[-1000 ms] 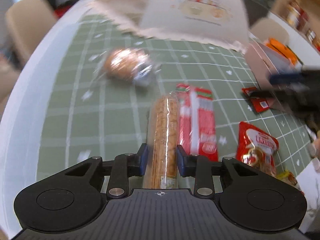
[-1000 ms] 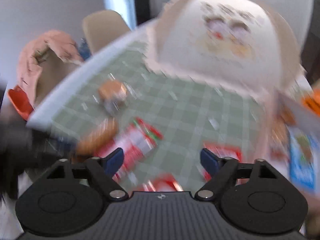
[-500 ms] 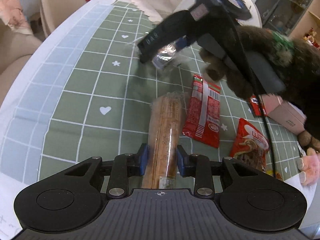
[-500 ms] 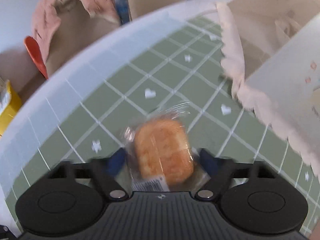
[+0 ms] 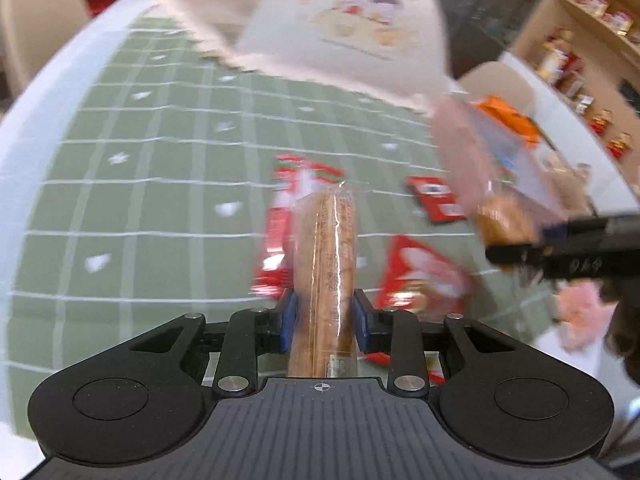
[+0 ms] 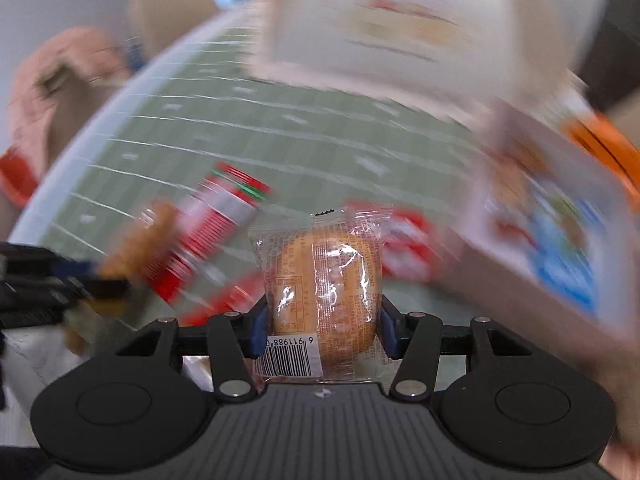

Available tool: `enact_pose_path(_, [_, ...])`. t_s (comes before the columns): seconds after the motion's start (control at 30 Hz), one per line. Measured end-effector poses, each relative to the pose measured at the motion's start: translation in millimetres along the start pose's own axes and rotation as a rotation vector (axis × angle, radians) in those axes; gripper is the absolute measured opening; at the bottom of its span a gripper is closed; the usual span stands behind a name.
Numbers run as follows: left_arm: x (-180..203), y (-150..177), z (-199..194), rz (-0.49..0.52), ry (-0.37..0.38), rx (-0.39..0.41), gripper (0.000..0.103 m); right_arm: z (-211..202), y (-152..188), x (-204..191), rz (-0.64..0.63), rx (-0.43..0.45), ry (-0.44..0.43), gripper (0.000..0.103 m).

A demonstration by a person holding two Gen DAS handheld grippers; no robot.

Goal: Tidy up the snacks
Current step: 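Carry the bun packet into the pink box with the right gripper while the left drops the bread stick in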

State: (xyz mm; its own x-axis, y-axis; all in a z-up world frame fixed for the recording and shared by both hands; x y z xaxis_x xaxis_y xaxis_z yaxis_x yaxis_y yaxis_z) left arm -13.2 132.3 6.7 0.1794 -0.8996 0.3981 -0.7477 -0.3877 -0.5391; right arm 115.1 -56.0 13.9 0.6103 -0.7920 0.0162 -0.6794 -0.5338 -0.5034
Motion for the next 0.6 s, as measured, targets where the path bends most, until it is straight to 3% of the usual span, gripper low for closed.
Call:
enact_pose_path(0.2, [51.5, -10.8, 10.7, 0.064, 0.134, -0.045, 0.033, -14.0, 46.4, 55.1, 0.182, 0.001, 0.087, 0.052])
enact_pose_path(0.33, [107.4, -40.5, -1.7, 0.137, 0.282, -0.035, 0.033, -45.0, 61.8, 69.1, 0.222, 0.062, 0.117, 0.052])
enact_pose_path(0.47, [175.1, -111.3, -40.4, 0.276, 0.387, 0.138, 0.033, -76.1, 60.5, 80.9, 0.25, 0.142, 0.157, 0.052])
enact_pose_path(0.6, [231.8, -180.1, -65.4, 0.338, 0.461, 0.338, 0.033, -107.5, 56.4, 96.8, 0.288, 0.221, 0.18, 0.052])
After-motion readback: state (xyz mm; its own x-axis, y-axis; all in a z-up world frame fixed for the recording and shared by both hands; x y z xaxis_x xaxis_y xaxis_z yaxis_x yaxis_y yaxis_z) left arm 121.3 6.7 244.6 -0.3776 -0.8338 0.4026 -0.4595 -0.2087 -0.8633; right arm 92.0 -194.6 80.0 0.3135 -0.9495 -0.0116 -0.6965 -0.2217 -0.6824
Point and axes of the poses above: each gripper's, at about its wrist camera, not at the fingertips, and z roughly the way its jaws point, x to its right, y to its underside, the point moved 7 cm from there along z, roughly the way its jaws point, and after that the axes turned 3 degrees about y, right-handed, at the moved point
